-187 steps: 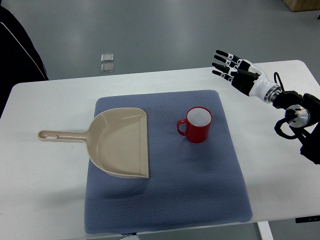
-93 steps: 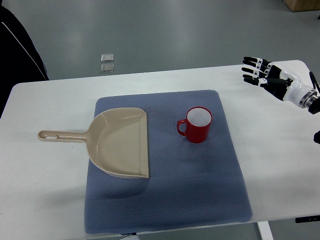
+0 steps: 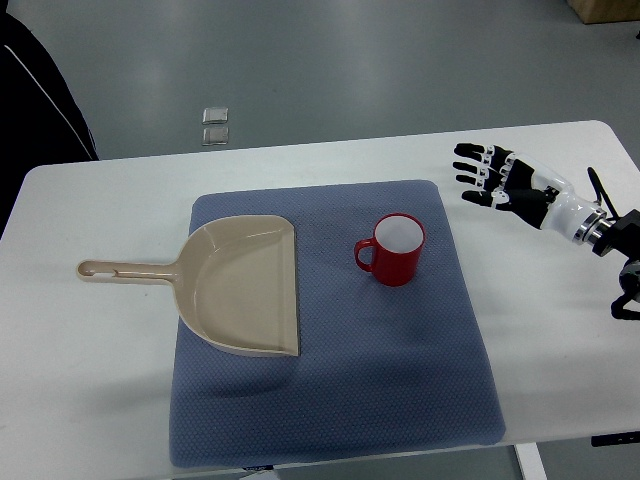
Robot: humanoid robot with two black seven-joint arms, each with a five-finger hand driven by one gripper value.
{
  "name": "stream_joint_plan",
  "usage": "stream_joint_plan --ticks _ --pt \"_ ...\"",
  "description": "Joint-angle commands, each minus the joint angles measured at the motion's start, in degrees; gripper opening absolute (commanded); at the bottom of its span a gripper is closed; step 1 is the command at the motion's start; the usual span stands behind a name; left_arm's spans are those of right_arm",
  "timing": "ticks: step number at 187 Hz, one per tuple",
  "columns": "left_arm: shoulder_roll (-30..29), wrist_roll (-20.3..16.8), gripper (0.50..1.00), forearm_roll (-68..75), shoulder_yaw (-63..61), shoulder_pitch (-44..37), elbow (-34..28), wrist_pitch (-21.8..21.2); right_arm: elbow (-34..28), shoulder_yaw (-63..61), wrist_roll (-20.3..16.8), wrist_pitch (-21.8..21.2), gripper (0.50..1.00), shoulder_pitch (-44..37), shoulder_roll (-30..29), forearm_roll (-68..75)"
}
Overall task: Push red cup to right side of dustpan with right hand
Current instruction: 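Lower the right hand to the red mug's side farthest from the dustpan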
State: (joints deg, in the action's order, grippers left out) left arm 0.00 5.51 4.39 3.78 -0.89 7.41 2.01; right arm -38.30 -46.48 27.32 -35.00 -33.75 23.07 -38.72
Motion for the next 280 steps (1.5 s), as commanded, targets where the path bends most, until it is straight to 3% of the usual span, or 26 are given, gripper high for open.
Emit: stream_joint_plan --ticks 1,33,157,244,280 --pt "0.0 -0.1 1.000 0.0 0.0 0.0 0.0 0.0 -0.1 0.3 3.3 0.0 0.934 0.7 -0.5 -2.6" --pt "0.0 -0.1 1.000 0.0 0.0 0.0 0.0 0.0 -0.1 0.2 6.5 0.0 0.934 1.9 -2.4 -6.8" --pt "0.0 0.0 1.000 0.0 0.0 0.0 0.0 0.0 -0.4 0.4 6.7 0.0 0.934 4.1 -9.1 -13.3" --pt "0.0 -0.1 1.000 0.0 0.0 0.0 0.0 -0.1 -0.4 2.1 6.3 7.2 0.934 4.5 -12.4 -14.9" --pt "0.0 0.0 1.000 0.0 0.0 0.0 0.0 -0.1 -0.4 2.1 6.1 8.2 0.934 4.5 -13.1 -15.0"
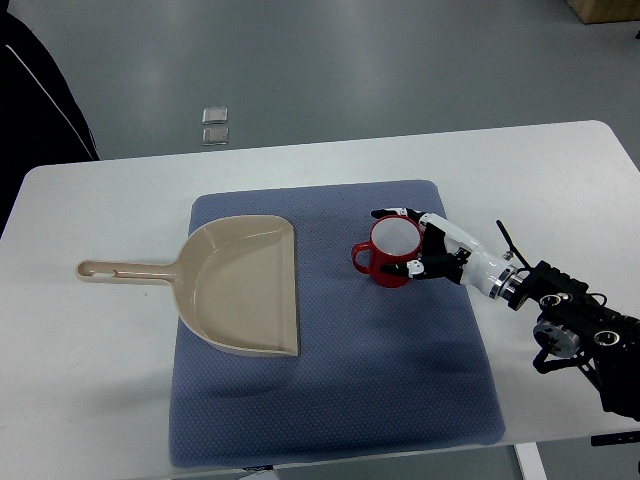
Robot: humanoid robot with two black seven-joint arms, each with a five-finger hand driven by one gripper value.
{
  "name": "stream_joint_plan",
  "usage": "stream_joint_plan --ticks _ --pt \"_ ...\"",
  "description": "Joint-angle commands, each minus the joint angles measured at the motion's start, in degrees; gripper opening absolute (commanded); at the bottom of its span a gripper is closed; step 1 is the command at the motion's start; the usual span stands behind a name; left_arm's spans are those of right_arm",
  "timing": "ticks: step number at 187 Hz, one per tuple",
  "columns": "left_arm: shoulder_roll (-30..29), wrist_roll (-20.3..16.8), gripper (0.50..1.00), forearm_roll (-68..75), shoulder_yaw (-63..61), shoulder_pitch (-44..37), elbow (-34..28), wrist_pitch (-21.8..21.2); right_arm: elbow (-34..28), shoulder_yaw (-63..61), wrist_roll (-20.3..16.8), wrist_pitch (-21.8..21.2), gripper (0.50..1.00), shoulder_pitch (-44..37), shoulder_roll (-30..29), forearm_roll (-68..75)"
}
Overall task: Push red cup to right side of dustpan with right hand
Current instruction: 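Lower the right hand to the red mug's side farthest from the dustpan, then push the red mug with the right hand toward the dustpan's edge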
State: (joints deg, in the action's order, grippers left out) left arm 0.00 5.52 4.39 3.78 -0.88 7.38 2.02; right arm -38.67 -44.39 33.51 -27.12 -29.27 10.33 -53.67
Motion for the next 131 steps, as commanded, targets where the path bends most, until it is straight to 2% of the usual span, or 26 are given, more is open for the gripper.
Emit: stream_joint_plan --ticks 1,69,131 --pt "0.0 0.0 1.000 0.0 0.0 0.0 0.0 -0.1 0.0 0.1 -0.1 0.3 0.934 0.0 -0.4 0.0" --pt "0.0 0.0 1.000 0.0 0.0 0.0 0.0 0.0 0.0 1.6 -0.2 3.4 0.934 0.0 -2.1 -0.1" --pt "0.0 0.0 1.000 0.0 0.0 0.0 0.0 0.0 0.0 2.5 -0.3 3.8 0.934 0.5 -4.9 -0.1"
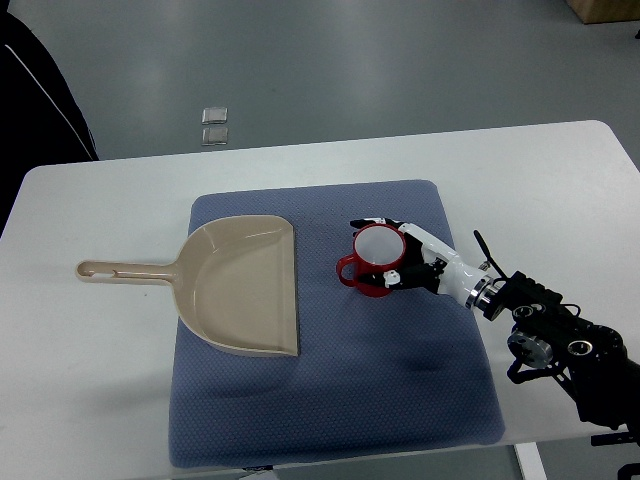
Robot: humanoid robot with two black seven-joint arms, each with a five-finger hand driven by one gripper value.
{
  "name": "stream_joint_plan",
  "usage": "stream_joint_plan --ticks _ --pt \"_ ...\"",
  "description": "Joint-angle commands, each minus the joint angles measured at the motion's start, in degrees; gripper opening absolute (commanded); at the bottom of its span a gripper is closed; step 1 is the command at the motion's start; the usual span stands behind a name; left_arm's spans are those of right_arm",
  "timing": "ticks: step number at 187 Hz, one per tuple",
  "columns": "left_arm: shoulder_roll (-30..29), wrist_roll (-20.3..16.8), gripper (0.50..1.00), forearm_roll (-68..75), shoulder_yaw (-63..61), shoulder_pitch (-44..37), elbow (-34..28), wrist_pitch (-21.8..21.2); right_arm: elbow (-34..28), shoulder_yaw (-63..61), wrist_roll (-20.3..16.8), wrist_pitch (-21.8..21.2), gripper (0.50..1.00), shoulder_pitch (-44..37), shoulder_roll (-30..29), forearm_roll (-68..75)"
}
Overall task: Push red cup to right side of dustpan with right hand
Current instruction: 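Push the red mug with the right hand toward the dustpan's edge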
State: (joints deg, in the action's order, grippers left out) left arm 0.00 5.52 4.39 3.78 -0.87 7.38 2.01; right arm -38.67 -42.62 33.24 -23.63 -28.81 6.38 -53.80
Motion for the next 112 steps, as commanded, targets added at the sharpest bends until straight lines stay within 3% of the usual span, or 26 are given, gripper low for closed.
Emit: stream_joint_plan --ticks 1,112 --pt "0.0 0.0 1.000 0.0 0.0 0.0 0.0 0.0 0.0 0.8 0.0 0.3 0.934 0.1 -1.0 0.0" --pt "0.0 0.0 1.000 0.0 0.0 0.0 0.0 0.0 -0.2 4.0 0.0 2.7 0.934 -0.5 -5.3 0.2"
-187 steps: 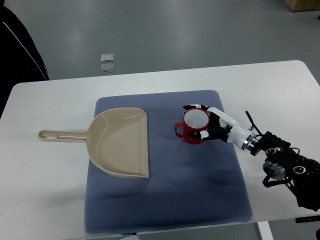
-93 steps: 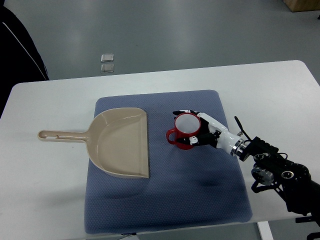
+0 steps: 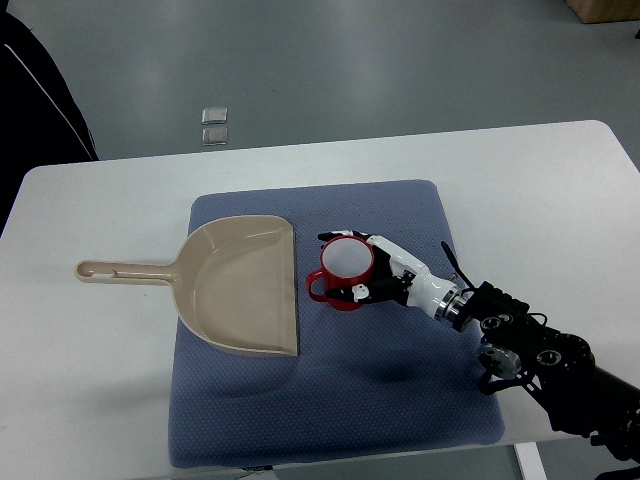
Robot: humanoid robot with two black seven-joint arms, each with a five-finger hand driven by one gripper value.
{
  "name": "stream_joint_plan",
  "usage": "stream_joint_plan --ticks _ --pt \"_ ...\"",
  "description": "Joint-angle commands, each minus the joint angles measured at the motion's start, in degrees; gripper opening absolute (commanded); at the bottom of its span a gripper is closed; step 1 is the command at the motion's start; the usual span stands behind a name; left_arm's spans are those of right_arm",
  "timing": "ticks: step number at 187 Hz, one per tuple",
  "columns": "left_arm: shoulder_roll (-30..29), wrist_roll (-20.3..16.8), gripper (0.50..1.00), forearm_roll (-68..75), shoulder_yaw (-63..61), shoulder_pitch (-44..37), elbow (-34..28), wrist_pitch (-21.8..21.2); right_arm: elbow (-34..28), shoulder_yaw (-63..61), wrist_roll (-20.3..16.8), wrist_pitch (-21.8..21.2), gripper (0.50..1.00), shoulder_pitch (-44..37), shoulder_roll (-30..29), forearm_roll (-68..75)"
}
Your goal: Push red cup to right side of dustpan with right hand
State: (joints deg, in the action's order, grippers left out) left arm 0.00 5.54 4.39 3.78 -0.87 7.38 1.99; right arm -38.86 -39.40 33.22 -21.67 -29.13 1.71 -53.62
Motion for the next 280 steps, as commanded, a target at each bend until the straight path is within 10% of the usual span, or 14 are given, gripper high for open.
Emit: stream_joint_plan --ticks 1,173,280 --pt "0.0 0.0 1.000 0.0 0.0 0.0 0.0 0.0 0.0 0.8 0.0 0.8 0.934 -0.2 -0.7 0.0" --pt "0.0 -0.1 1.000 0.0 0.0 0.0 0.0 0.0 -3.9 2.3 0.0 0.5 0.934 -1.5 0.4 0.7" --pt "0.0 0.0 1.000 0.0 0.0 0.0 0.0 0.0 -12.7 1.2 0.0 -6.6 0.934 -4.6 15.6 6.2"
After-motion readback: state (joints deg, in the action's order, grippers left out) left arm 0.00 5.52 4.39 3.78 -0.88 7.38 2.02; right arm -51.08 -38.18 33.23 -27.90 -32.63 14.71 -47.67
